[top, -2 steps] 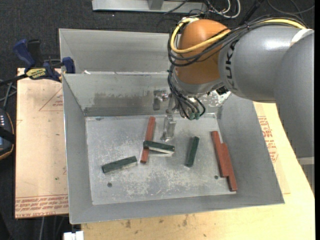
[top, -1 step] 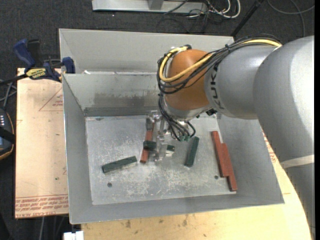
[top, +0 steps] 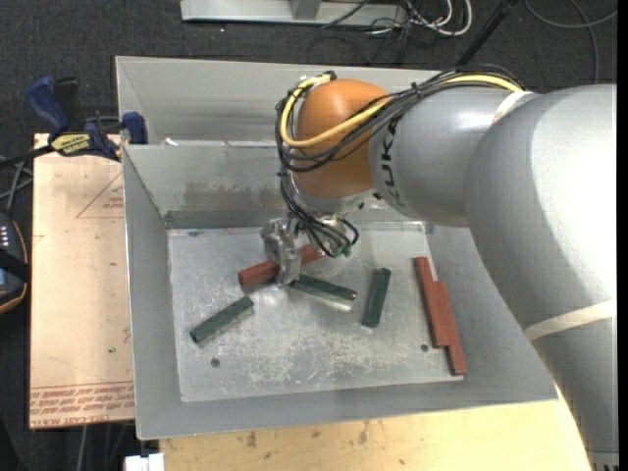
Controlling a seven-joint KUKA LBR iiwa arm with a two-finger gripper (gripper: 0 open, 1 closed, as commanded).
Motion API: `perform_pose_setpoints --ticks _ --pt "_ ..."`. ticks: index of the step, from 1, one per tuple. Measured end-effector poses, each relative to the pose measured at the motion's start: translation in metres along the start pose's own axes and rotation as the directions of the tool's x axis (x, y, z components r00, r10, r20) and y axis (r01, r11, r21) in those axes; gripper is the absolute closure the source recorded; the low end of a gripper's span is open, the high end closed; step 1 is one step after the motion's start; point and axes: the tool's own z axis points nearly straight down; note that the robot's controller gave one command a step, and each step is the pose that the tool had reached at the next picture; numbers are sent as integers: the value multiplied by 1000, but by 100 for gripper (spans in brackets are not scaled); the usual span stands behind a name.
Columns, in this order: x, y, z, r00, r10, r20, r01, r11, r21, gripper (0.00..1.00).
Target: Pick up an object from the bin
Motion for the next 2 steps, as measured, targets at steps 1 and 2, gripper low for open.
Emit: perform_pose_setpoints --ticks 1,2 --pt "0 0 0 1000 0 0 0 1000 0 100" --pt "24 -23 -92 1000 -25 -2 25 1000 1 100"
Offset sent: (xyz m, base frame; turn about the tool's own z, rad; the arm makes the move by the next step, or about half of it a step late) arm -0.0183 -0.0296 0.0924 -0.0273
